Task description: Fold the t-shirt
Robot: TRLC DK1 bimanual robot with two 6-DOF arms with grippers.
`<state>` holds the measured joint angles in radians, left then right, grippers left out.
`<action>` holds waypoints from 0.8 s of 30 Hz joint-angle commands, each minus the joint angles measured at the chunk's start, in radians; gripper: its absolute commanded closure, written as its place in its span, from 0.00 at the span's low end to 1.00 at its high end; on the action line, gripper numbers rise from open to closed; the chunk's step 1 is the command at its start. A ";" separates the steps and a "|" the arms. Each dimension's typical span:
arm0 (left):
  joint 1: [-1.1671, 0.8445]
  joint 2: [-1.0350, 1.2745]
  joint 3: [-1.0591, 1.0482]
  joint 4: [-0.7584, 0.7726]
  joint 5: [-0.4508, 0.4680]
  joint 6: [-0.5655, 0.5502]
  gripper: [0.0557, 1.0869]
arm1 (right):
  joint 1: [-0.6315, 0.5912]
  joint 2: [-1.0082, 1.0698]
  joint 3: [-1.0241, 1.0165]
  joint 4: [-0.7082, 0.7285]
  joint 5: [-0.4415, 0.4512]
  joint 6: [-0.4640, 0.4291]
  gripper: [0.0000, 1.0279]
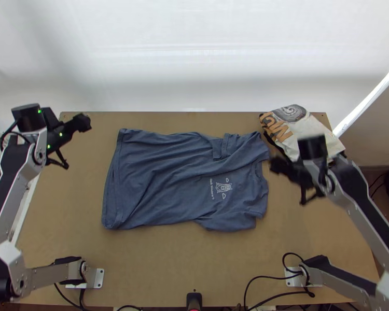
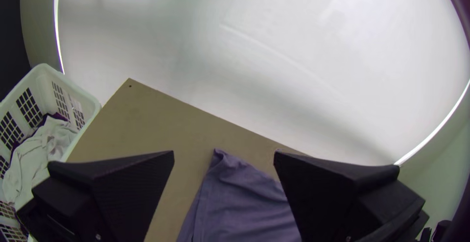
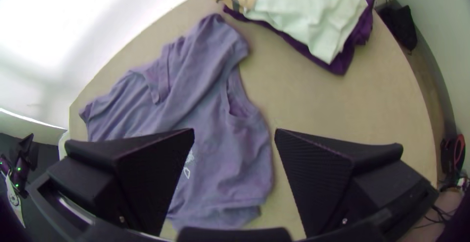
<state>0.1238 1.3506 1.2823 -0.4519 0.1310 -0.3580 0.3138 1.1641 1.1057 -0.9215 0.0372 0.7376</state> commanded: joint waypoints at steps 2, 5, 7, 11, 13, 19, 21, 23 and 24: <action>-0.007 -0.047 -0.051 -0.021 0.004 0.030 0.04 | -0.018 -0.087 -0.164 -0.010 -0.103 0.082 0.28; -0.019 -0.054 -0.054 -0.027 -0.011 0.030 0.04 | -0.022 -0.089 -0.257 -0.019 -0.168 0.095 0.28; -0.029 -0.059 -0.054 -0.028 -0.019 0.028 0.04 | -0.033 -0.084 -0.302 0.007 -0.186 0.106 0.36; -0.046 -0.067 -0.051 -0.041 -0.039 0.028 0.04 | -0.059 -0.038 -0.313 0.030 -0.237 0.114 0.53; -0.047 -0.074 -0.051 -0.048 -0.041 0.028 0.04 | -0.068 -0.011 -0.317 0.027 -0.261 0.114 0.53; -0.047 -0.088 -0.047 -0.057 -0.057 0.030 0.04 | -0.064 0.059 -0.328 0.021 -0.318 0.102 0.48; -0.047 -0.091 -0.046 -0.064 -0.059 0.030 0.04 | -0.059 0.068 -0.328 0.016 -0.323 0.085 0.43; -0.046 -0.094 -0.046 -0.067 -0.062 0.030 0.04 | -0.058 0.068 -0.333 0.001 -0.323 0.080 0.36; -0.044 -0.094 -0.046 -0.070 -0.064 0.030 0.04 | -0.053 0.069 -0.333 -0.014 -0.323 0.072 0.35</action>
<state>0.0792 1.2812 1.2453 -0.5079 0.0795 -0.3393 0.2535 1.2194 0.7979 -0.9043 -0.2783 0.8165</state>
